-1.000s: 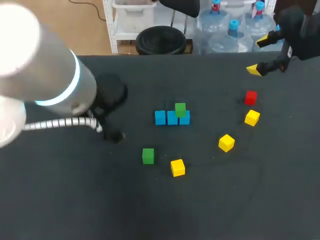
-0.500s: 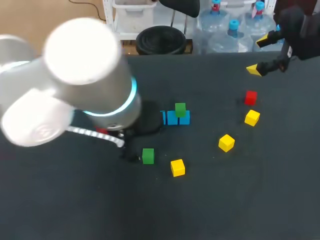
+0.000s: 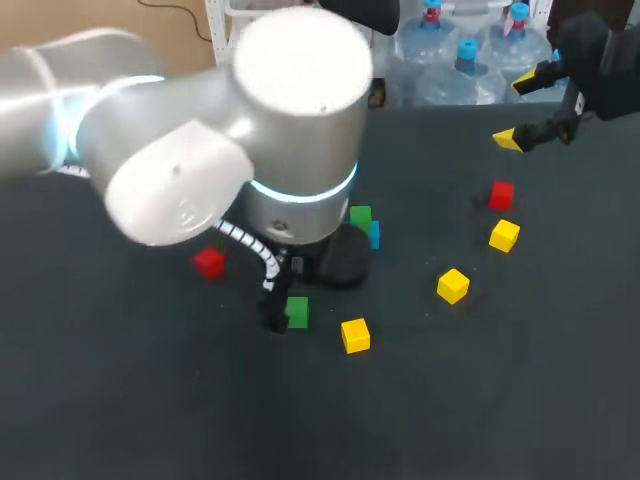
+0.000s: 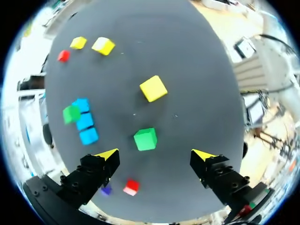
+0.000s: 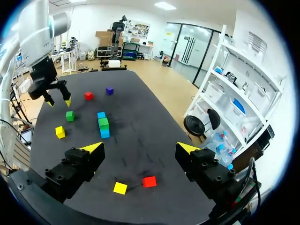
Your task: Place the blue cubes, place green cubes on the blue cubes, place the yellow cubes on the green cubes, then place the red cubes on the yellow cubes, and place purple cube on the red cubes.
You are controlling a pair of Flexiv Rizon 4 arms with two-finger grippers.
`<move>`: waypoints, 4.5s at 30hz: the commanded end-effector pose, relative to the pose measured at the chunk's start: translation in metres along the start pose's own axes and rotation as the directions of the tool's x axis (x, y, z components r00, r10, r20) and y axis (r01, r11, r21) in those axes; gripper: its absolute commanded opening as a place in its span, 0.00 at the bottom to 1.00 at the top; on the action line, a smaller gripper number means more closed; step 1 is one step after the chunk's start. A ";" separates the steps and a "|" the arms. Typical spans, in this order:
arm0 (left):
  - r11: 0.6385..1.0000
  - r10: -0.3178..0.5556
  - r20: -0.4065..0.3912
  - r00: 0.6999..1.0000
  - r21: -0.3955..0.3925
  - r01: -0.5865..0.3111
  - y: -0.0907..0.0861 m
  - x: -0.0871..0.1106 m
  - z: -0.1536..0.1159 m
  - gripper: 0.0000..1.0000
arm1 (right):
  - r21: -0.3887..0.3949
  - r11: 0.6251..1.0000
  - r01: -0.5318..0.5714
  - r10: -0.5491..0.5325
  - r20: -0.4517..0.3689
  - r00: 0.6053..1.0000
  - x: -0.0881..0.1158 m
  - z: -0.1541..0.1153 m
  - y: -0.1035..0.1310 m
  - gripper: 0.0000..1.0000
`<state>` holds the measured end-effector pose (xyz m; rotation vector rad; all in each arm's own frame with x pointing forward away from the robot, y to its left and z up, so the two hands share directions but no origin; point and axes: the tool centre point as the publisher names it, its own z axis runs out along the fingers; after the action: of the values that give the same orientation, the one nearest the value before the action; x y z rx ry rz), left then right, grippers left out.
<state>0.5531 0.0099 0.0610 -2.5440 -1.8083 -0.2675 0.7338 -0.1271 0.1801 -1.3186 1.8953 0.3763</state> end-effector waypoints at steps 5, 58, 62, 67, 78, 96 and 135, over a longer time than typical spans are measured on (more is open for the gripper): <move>0.938 0.057 0.212 0.976 0.324 -0.125 0.010 -0.003 0.024 1.00 | -0.001 1.000 0.000 0.000 0.002 1.000 0.000 0.001 0.000 1.00; 0.945 -0.326 0.176 0.929 0.085 0.316 0.011 -0.007 0.053 1.00 | -0.001 1.000 0.000 0.000 0.002 1.000 0.000 0.001 0.000 1.00; 0.949 -0.314 0.177 0.933 0.096 0.302 0.014 -0.005 0.056 1.00 | -0.001 1.000 0.000 0.000 0.002 1.000 0.000 0.001 0.000 1.00; 0.945 -0.322 0.180 0.929 0.126 0.303 0.014 -0.001 0.065 1.00 | -0.001 1.000 0.000 0.000 0.002 1.000 0.000 0.001 0.000 1.00; 0.941 -0.332 0.195 0.923 0.137 0.310 0.013 0.001 0.067 0.00 | -0.001 1.000 0.000 0.000 0.002 1.000 0.000 0.001 0.000 1.00; 0.871 -0.477 0.136 0.869 0.208 0.445 0.038 0.019 0.025 0.00 | -0.001 1.000 0.000 0.000 0.002 1.000 0.000 0.001 0.000 1.00; 0.900 -0.436 0.120 0.892 0.075 0.430 0.140 0.007 0.016 0.00 | -0.001 1.000 0.000 0.000 0.002 1.000 0.000 0.001 0.000 1.00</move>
<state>0.6847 -0.0249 0.0630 -2.1376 -2.4007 -0.0485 0.7340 -0.1271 0.1800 -1.3188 1.8943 0.3775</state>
